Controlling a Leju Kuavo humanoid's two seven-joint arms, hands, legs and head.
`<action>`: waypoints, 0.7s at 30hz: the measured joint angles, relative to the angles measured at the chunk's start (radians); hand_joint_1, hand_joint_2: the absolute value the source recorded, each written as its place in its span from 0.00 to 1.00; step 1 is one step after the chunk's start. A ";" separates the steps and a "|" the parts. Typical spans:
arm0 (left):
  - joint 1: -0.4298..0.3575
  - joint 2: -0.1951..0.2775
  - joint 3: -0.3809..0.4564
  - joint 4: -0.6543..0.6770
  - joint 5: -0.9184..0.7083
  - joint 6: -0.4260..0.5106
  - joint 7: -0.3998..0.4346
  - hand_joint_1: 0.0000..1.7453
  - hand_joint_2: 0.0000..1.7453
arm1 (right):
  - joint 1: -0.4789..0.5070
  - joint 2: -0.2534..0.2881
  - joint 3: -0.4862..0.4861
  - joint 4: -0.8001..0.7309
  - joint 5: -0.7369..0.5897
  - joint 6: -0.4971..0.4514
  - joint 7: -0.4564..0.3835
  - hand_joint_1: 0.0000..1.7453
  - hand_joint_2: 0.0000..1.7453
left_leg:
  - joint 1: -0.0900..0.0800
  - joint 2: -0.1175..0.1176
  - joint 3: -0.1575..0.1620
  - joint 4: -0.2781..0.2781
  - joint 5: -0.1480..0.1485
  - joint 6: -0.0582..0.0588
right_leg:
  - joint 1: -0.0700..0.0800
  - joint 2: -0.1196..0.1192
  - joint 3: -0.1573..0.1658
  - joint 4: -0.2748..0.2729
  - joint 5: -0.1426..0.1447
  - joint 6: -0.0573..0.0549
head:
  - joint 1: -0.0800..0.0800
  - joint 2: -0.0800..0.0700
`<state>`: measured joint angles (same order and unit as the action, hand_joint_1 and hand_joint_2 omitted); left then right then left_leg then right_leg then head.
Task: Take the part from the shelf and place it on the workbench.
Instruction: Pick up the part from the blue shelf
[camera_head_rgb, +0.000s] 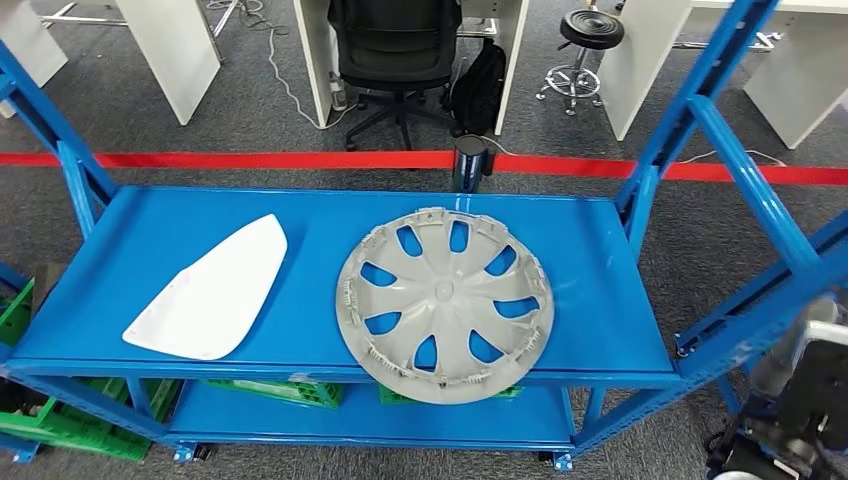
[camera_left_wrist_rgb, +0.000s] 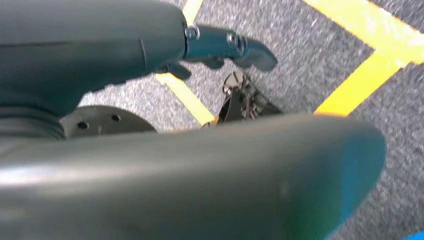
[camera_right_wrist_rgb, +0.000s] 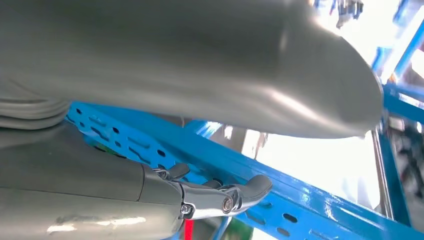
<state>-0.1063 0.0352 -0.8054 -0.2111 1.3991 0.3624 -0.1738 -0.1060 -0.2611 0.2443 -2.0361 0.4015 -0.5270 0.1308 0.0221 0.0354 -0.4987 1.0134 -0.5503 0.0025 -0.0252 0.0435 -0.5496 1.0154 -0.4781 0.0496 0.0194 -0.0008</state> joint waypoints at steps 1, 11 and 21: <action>-0.001 0.002 0.001 0.000 0.005 0.000 -0.002 0.00 0.00 | -0.012 -0.015 0.011 -0.001 -0.024 0.027 0.004 0.00 0.00 | 0.000 0.006 0.002 0.000 -0.001 0.000 | 0.000 0.006 -0.001 0.000 0.001 0.000 | 0.001 0.000; -0.016 0.020 0.005 0.001 0.006 -0.002 0.002 0.00 0.00 | -0.068 -0.102 0.087 -0.001 -0.132 0.150 0.014 0.00 0.00 | 0.001 0.024 0.005 -0.006 -0.005 -0.001 | 0.000 0.033 -0.015 0.002 0.018 -0.004 | 0.000 0.000; -0.023 0.025 0.005 0.002 0.005 -0.002 0.003 0.00 0.00 | -0.081 -0.131 0.129 -0.007 -0.136 0.159 0.014 0.00 0.00 | 0.001 0.012 0.010 -0.018 0.002 -0.006 | 0.003 0.044 -0.021 0.003 0.028 -0.018 | -0.005 0.000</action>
<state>-0.1290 0.0601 -0.8000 -0.2094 1.4046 0.3599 -0.1709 -0.1867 -0.3925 0.3736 -2.0433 0.2659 -0.3677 0.1450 0.0231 0.0477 -0.4888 0.9951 -0.5481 -0.0031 -0.0224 0.0873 -0.5709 1.0185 -0.4506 0.0314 0.0143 -0.0008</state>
